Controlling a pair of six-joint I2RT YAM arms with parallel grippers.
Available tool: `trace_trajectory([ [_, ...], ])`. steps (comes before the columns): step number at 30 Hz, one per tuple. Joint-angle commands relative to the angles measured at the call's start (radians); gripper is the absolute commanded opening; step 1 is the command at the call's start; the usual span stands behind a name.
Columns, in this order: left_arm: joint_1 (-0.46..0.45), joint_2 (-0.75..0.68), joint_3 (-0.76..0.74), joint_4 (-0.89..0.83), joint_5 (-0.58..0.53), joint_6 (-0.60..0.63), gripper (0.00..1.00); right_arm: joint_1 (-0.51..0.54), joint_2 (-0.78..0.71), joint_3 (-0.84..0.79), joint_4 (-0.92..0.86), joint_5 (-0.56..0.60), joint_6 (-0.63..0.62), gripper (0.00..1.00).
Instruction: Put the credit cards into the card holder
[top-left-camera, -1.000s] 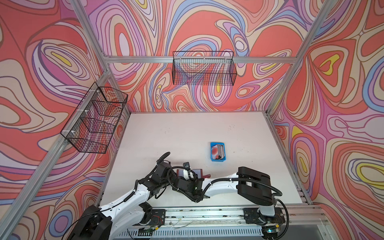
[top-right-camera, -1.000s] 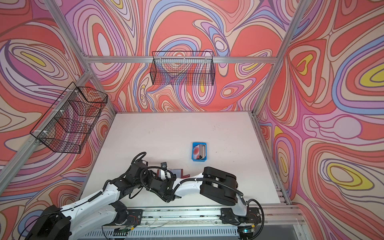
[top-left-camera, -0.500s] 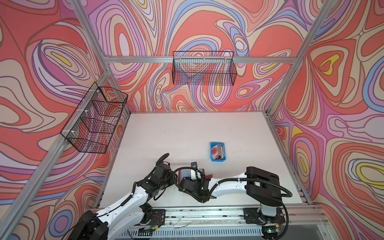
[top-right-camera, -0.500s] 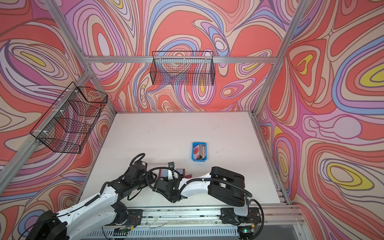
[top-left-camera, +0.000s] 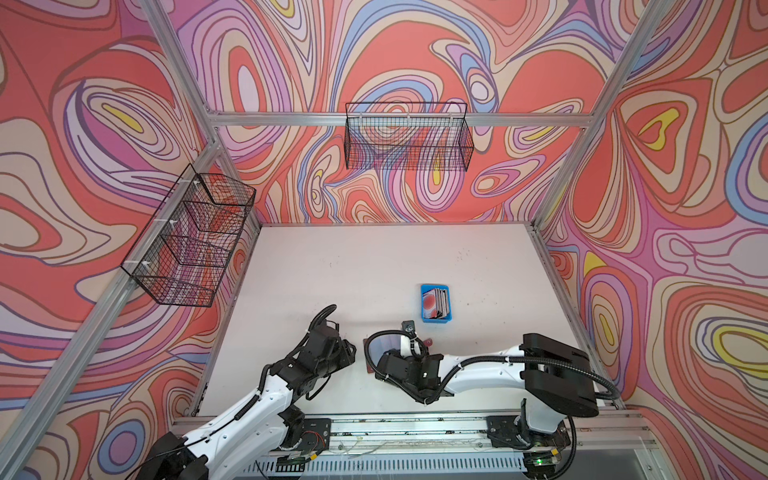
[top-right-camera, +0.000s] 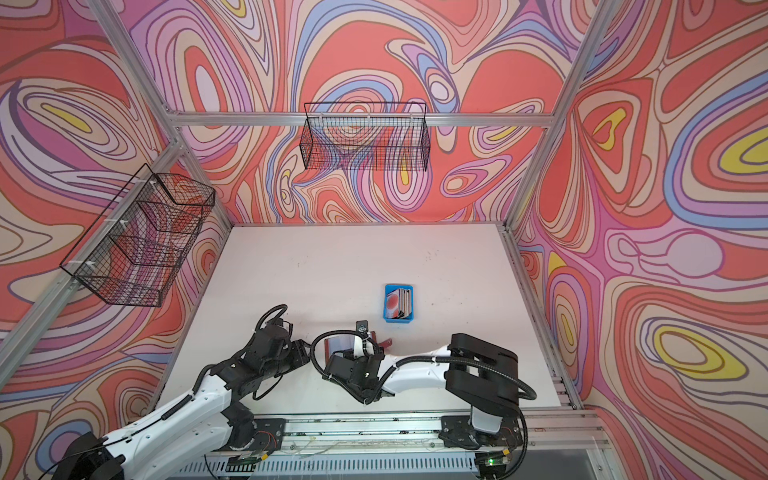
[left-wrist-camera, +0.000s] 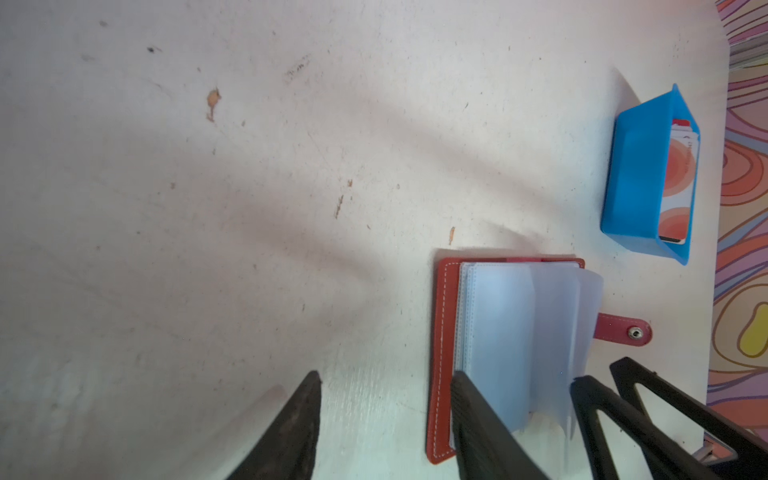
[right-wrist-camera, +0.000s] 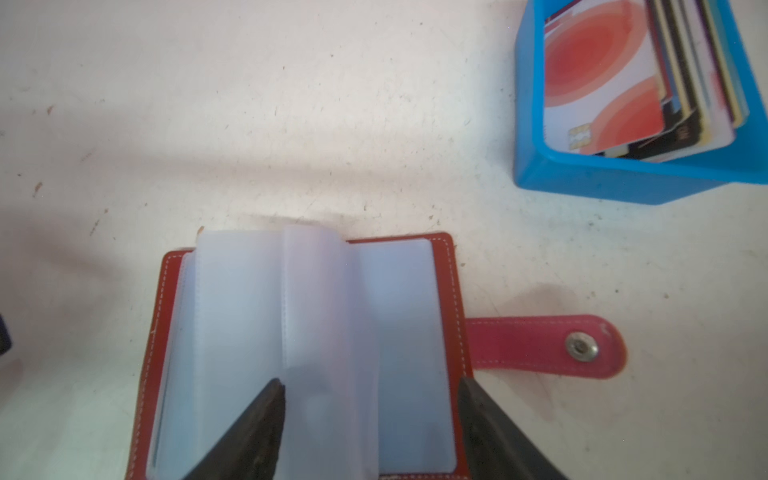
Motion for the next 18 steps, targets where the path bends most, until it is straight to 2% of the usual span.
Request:
trace_trajectory([
  [1,0.005,-0.008,0.031,-0.015,0.009,0.012,0.53,-0.014,-0.049,-0.04,-0.025,0.047,0.036,0.69],
  [10,0.005,0.034,0.031,0.175,0.176,0.011,0.46,-0.026,-0.126,-0.077,0.0,0.047,-0.015,0.7],
  [13,0.005,0.118,0.036,0.28,0.247,-0.008,0.44,-0.026,-0.166,-0.09,0.007,0.05,-0.021,0.7],
  [15,0.005,0.182,0.038,0.354,0.29,-0.022,0.38,-0.027,-0.197,-0.1,0.002,0.059,-0.021,0.7],
  [18,0.005,0.233,0.045,0.381,0.269,-0.038,0.38,-0.027,-0.253,-0.12,-0.019,0.079,-0.011,0.71],
])
